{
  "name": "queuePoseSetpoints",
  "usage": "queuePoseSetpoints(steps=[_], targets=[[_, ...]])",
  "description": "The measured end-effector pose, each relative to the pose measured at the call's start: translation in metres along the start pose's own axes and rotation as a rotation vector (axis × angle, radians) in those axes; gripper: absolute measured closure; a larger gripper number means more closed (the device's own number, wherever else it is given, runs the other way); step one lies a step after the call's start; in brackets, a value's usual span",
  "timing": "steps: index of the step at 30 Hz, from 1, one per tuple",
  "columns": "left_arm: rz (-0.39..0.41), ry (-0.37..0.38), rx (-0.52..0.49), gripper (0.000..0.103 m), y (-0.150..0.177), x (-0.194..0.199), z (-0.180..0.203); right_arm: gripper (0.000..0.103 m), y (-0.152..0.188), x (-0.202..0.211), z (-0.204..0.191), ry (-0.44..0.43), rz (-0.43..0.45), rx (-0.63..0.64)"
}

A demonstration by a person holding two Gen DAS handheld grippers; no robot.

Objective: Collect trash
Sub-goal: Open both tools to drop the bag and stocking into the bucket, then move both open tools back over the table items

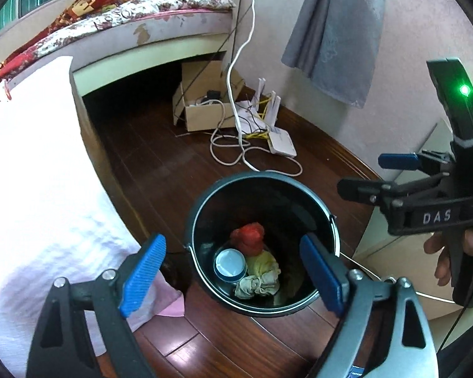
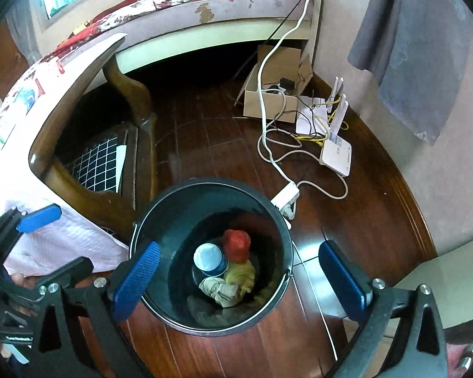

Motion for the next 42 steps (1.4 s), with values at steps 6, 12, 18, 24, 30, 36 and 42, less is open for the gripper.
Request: queuePoseSetpoints(steps=[6, 12, 18, 24, 30, 36, 42], targets=[[0.039, -0.019, -0.026, 0.004, -0.007, 0.019, 0.002, 0.000, -0.005, 0.017, -0.001, 0.053, 0.039, 0.012], [0.098, -0.032, -0.041, 0.003, -0.020, 0.046, -0.001, 0.000, -0.015, 0.035, -0.002, 0.067, 0.082, -0.001], [0.151, -0.066, -0.047, 0.001, -0.032, 0.068, -0.012, 0.000, -0.034, 0.052, -0.019, 0.060, 0.131, 0.016], [0.202, -0.115, -0.015, 0.001, -0.041, 0.093, -0.045, 0.000, -0.054, 0.066, -0.046, 0.045, 0.177, 0.051], [0.241, -0.187, 0.047, 0.001, -0.043, 0.116, -0.092, 0.000, -0.085, 0.073, -0.091, 0.005, 0.220, 0.100], [0.271, -0.274, 0.121, 0.001, -0.038, 0.140, -0.150, 0.000, -0.118, 0.069, -0.158, -0.055, 0.250, 0.179], [0.288, -0.365, 0.221, 0.001, -0.030, 0.161, -0.216, 0.000, -0.145, 0.060, -0.220, -0.117, 0.267, 0.248]])
Point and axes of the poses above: each gripper's, at about its wrist camera, not at the fingertips, and x roughly against the way its jaws point, z to its right, y to its underside, the point moved 4 cm from there along -x, roughly the way its jaws point, and after that the axes turned 9 degrees about x, right-handed, at the moved point
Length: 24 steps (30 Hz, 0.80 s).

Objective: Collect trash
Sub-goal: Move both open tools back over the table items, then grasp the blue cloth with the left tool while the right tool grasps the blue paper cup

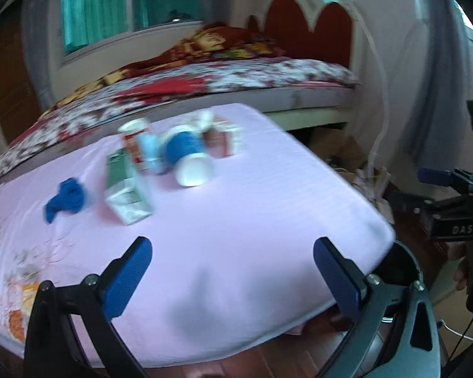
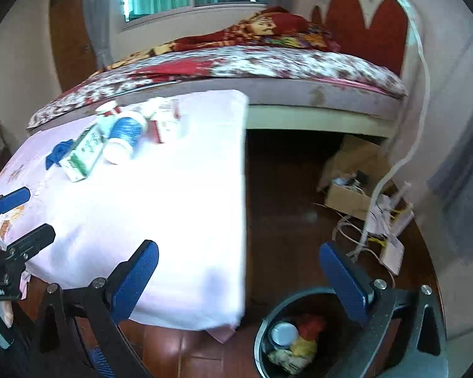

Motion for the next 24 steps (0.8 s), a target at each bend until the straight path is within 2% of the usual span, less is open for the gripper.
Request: queuePoseSetpoints(steps=[6, 11, 13, 15, 18, 24], targets=[[0.022, -0.093, 0.081, 0.001, -0.011, -0.007, -0.066, 0.000, -0.031, -0.023, -0.041, -0.055, 0.020, 0.030], [0.036, -0.141, 0.151, 0.001, -0.017, -0.014, -0.116, 0.000, -0.057, -0.043, -0.083, -0.066, 0.064, 0.082], [0.029, -0.167, 0.162, 0.001, -0.017, -0.020, -0.137, 0.000, -0.065, -0.056, -0.100, -0.092, 0.036, 0.104], [0.026, -0.196, 0.180, 0.001, -0.018, -0.025, -0.159, 0.000, -0.072, -0.063, -0.110, -0.058, 0.035, 0.126], [0.022, -0.228, 0.216, 0.001, -0.022, -0.035, -0.188, 0.000, -0.086, -0.080, -0.128, -0.083, 0.046, 0.136], [0.016, -0.255, 0.261, 0.001, -0.036, -0.058, -0.232, 0.000, -0.115, -0.125, -0.156, -0.101, 0.028, 0.167]])
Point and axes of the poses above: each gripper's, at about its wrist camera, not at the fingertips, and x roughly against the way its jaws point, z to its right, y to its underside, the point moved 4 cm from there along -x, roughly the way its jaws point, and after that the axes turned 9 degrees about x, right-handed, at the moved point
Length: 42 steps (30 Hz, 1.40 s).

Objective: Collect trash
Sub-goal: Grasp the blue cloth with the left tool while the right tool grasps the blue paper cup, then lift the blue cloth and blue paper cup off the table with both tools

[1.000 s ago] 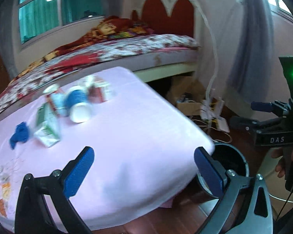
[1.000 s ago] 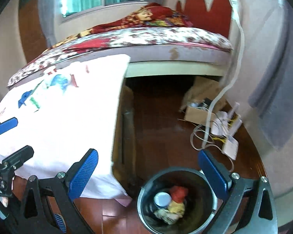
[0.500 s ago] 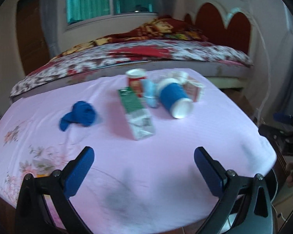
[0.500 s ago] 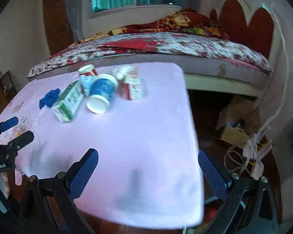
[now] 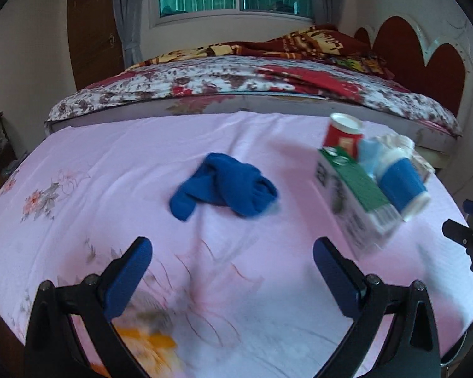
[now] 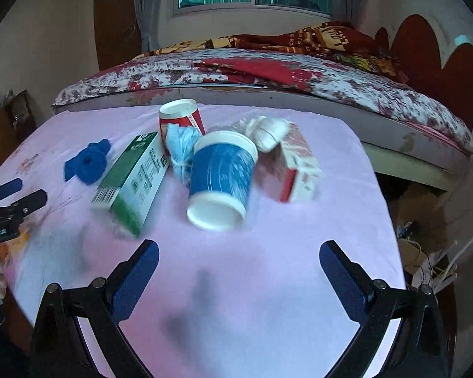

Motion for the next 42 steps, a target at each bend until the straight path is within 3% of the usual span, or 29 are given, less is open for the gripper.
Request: queuePoseSetpoints(steps=[10, 18, 20, 24, 25, 26, 28, 30, 42], targets=[[-0.049, 0.003, 0.007, 0.001, -0.034, -0.058, -0.014, 0.002, -0.034, -0.064, -0.013, 0.001, -0.053, 0.034], [-0.134, 0.049, 0.027, 0.002, -0.046, -0.098, -0.001, 0.011, -0.040, -0.084, -0.008, -0.019, -0.076, 0.020], [-0.154, 0.048, 0.032, 0.004, -0.045, -0.107, 0.001, 0.019, -0.039, -0.085, -0.007, -0.026, -0.080, 0.016], [-0.203, 0.044, 0.028, 0.013, -0.037, -0.117, 0.003, 0.029, -0.037, -0.091, -0.005, -0.051, -0.093, -0.004], [-0.193, 0.051, 0.036, 0.025, -0.037, -0.114, 0.002, 0.032, -0.036, -0.092, -0.005, -0.061, -0.095, -0.011], [-0.189, 0.052, 0.038, 0.029, -0.038, -0.113, 0.001, 0.039, -0.036, -0.093, -0.004, -0.069, -0.095, -0.019], [-0.182, 0.072, 0.040, 0.055, -0.037, -0.108, 0.000, 0.043, -0.035, -0.092, -0.004, -0.082, -0.092, -0.031], [-0.175, 0.091, 0.048, 0.062, -0.036, -0.102, 0.000, 0.044, -0.034, -0.088, -0.004, -0.096, -0.080, -0.039], [-0.053, 0.101, -0.051, 0.066, -0.027, -0.028, 0.016, 0.044, -0.015, -0.022, 0.003, -0.107, -0.008, -0.034]])
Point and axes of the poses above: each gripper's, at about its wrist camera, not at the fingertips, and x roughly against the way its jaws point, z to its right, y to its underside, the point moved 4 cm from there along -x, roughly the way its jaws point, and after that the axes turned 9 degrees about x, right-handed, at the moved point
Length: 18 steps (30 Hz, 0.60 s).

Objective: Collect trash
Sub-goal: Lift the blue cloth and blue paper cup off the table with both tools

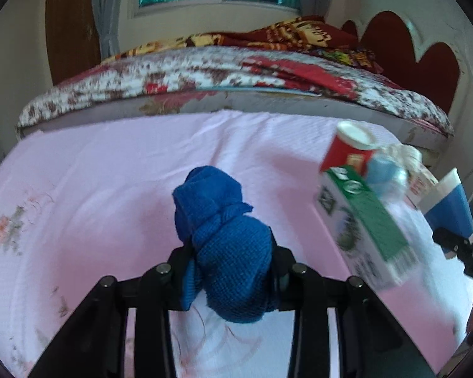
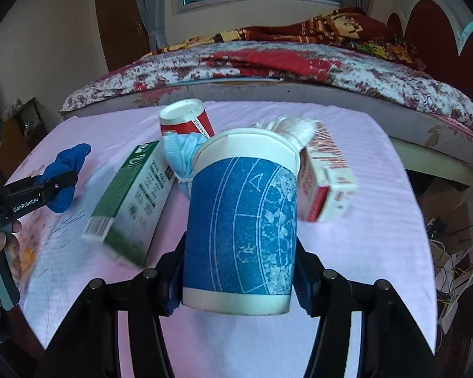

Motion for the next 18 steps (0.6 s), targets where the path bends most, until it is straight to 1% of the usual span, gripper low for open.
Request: queuePoseSetpoints(steps=[4, 9, 14, 18], targets=[[0.045, 0.018, -0.034, 0.066, 0.007, 0.026, 0.016, 0.044, 0.015, 0.032, 0.006, 0.015, 0.026, 0.003], [0.078, 0.058, -0.067, 0.066, 0.018, 0.055, 0.046, 0.044, 0.033, 0.076, 0.020, 0.043, 0.056, 0.000], [0.098, 0.104, -0.085, 0.066, 0.033, 0.079, 0.075, 0.044, 0.055, 0.122, 0.034, 0.079, 0.078, 0.005], [0.103, 0.153, -0.099, 0.066, 0.045, 0.097, 0.107, 0.044, 0.070, 0.148, 0.042, 0.098, 0.085, 0.008]])
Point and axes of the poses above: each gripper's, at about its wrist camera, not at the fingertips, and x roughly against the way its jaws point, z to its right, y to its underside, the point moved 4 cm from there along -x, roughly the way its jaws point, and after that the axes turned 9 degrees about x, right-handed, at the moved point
